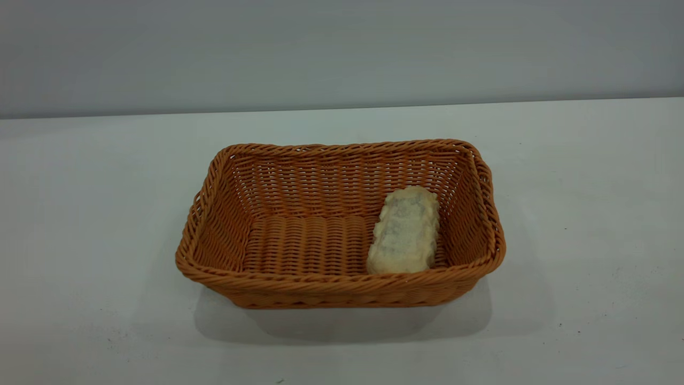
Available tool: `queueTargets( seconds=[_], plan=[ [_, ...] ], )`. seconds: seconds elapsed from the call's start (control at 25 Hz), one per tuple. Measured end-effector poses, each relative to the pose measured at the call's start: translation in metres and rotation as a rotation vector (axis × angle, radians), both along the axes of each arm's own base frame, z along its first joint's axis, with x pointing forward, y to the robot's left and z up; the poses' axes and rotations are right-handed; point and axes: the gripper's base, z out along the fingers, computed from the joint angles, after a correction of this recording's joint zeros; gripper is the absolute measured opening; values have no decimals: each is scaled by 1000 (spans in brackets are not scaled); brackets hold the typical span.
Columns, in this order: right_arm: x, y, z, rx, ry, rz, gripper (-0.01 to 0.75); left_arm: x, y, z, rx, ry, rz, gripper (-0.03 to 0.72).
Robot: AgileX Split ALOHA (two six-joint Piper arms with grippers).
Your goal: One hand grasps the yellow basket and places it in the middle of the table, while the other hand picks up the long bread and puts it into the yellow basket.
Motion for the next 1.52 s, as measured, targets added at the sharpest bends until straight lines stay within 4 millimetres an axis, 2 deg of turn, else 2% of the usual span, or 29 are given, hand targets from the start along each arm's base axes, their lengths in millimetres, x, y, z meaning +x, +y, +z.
queueTargets(
  seconds=[0.16,0.36,0.68,1.0,1.2,1.52],
  plan=[
    [0,0,0,0,0,0,301,0,0,0,0,0,12,287],
    [0,0,0,0,0,-15,301,-1,-2,0,0,0,122,287],
    [2,-1,0,0,0,-185,301,-1,-7,0,0,0,395,287],
    [3,-2,0,-1,0,-309,301,0,-10,0,1,0,579,287],
    [3,-2,0,-1,0,-314,301,0,-10,0,0,0,574,287],
    [3,-2,0,-1,0,-314,301,-1,-8,0,0,0,465,287]
  ],
)
